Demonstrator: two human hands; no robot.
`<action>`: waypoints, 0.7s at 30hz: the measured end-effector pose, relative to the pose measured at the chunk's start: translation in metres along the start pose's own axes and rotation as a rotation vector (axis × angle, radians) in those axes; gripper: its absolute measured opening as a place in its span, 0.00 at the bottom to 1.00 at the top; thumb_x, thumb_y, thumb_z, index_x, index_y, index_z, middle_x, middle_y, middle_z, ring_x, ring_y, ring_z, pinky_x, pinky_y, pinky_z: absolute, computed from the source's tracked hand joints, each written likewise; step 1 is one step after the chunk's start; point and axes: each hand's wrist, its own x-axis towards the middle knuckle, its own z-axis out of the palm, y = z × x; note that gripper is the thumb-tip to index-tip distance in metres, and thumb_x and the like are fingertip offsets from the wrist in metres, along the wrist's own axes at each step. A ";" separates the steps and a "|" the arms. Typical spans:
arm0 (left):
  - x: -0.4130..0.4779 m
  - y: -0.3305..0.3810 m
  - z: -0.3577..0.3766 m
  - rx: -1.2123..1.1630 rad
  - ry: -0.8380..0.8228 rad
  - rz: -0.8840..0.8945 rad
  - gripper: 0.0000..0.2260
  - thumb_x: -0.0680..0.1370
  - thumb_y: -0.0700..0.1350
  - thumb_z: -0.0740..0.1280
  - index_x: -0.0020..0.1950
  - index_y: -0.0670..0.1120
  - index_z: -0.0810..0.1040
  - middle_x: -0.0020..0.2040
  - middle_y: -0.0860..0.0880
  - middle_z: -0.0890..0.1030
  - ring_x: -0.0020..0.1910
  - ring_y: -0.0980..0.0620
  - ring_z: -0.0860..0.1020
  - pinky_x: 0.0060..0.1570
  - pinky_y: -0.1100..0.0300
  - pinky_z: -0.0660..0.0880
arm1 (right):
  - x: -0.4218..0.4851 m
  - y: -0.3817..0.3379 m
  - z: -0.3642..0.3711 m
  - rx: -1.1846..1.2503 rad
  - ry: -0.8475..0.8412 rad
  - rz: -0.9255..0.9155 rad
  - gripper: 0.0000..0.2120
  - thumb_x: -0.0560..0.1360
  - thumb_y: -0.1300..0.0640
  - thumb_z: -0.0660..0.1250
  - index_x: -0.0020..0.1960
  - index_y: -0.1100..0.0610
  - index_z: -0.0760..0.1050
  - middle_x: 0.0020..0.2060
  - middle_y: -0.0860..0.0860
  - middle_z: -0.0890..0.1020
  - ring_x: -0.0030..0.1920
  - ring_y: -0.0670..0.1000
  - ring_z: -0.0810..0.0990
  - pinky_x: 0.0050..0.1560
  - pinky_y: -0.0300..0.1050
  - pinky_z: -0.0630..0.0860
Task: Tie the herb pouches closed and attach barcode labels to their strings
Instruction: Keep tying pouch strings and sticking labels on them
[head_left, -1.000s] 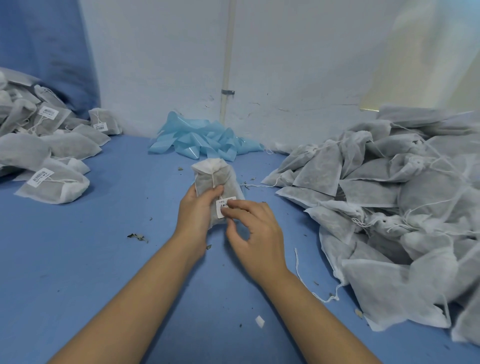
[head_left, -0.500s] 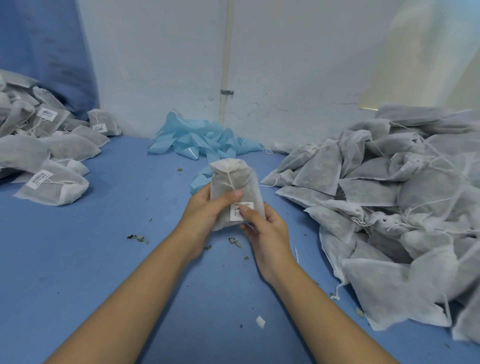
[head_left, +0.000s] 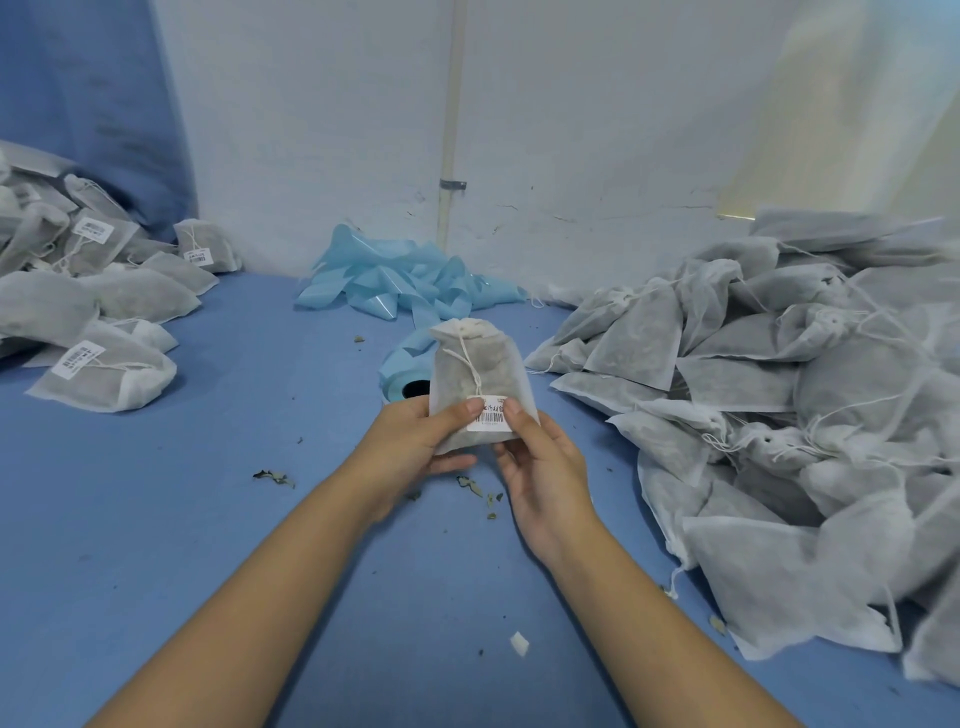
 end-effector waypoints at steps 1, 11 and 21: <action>-0.001 0.000 -0.001 0.145 0.011 0.026 0.10 0.76 0.50 0.69 0.49 0.44 0.81 0.42 0.47 0.85 0.35 0.53 0.83 0.30 0.65 0.76 | 0.001 0.000 0.000 0.001 0.004 -0.003 0.02 0.75 0.63 0.68 0.47 0.61 0.78 0.39 0.52 0.83 0.39 0.46 0.82 0.41 0.36 0.78; 0.006 0.025 -0.017 -0.793 0.156 0.254 0.26 0.75 0.35 0.66 0.72 0.38 0.62 0.69 0.48 0.70 0.63 0.53 0.75 0.58 0.50 0.76 | 0.004 -0.002 -0.003 -0.025 0.002 0.070 0.08 0.73 0.70 0.68 0.49 0.61 0.81 0.38 0.51 0.83 0.37 0.46 0.80 0.39 0.35 0.78; 0.000 0.011 0.026 0.289 0.170 0.358 0.11 0.78 0.36 0.63 0.49 0.51 0.80 0.46 0.57 0.83 0.45 0.68 0.78 0.45 0.77 0.70 | 0.014 -0.007 -0.012 0.234 0.028 0.201 0.07 0.75 0.68 0.63 0.50 0.61 0.78 0.41 0.53 0.82 0.39 0.48 0.80 0.43 0.39 0.78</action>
